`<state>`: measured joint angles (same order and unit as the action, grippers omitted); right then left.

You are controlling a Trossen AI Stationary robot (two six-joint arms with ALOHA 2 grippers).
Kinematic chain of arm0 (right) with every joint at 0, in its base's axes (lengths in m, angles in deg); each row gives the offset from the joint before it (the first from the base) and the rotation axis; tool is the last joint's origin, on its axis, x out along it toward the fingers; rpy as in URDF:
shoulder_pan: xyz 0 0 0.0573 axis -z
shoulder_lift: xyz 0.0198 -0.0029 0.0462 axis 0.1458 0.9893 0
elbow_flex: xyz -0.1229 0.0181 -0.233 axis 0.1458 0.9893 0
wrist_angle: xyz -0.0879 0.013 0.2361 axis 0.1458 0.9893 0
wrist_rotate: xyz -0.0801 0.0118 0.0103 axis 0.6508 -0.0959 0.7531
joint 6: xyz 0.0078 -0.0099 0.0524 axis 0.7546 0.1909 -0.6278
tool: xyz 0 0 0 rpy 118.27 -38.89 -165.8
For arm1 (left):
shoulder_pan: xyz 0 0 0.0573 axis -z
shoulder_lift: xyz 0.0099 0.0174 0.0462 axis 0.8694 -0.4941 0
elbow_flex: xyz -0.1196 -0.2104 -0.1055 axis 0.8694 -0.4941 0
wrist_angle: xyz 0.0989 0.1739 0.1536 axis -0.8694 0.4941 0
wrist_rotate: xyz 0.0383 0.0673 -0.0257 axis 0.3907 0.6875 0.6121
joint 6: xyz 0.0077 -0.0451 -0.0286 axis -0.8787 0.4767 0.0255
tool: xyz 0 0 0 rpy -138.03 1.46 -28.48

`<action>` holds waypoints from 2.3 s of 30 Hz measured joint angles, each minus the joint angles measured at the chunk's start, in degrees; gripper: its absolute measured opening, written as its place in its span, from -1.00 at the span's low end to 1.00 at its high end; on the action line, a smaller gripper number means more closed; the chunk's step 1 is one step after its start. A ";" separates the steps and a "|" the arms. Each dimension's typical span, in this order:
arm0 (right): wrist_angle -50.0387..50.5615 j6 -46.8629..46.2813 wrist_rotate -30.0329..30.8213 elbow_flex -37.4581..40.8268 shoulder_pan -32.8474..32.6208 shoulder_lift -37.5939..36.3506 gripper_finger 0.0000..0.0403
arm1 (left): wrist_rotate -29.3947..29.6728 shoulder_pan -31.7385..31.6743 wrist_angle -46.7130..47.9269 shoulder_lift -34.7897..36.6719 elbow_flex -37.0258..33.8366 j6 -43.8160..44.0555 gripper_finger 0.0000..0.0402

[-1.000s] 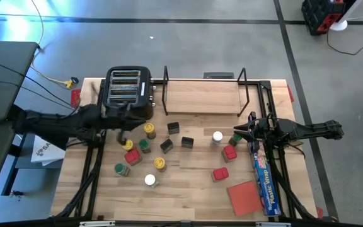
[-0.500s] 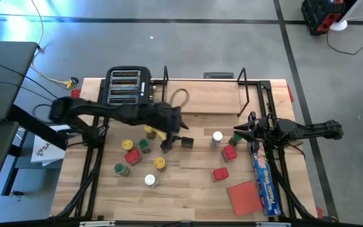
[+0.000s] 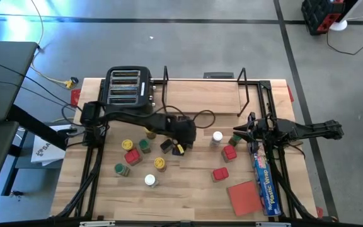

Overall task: Shelf spices
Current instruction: Put the bottom right black seasoning can on the shelf

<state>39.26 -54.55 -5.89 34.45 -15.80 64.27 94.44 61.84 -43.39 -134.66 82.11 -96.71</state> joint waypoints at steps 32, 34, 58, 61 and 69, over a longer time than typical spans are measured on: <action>-0.03 -0.01 0.04 0.01 0.01 0.00 -0.58 | -2.04 -23.26 20.30 -1.56 27.07 -18.48 -0.41; -0.03 0.00 0.04 -0.01 0.00 0.00 -0.58 | -3.83 -27.18 20.60 -1.67 26.99 -22.08 -0.41; -0.04 0.00 0.20 -0.01 0.01 -0.04 -0.58 | -4.72 -38.42 16.85 -11.47 26.96 -29.99 -0.32; -0.05 0.01 0.17 -0.01 -0.01 -0.04 -0.58 | -4.75 -38.91 16.80 -11.48 26.96 -29.44 -0.28; -0.04 0.01 0.00 -0.01 -0.01 -0.04 -0.58 | -7.28 -40.50 17.24 -11.52 26.96 -28.17 -0.08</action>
<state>39.22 -54.53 -5.89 34.44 -15.81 64.22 87.16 21.34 -26.15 -146.18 109.07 -124.88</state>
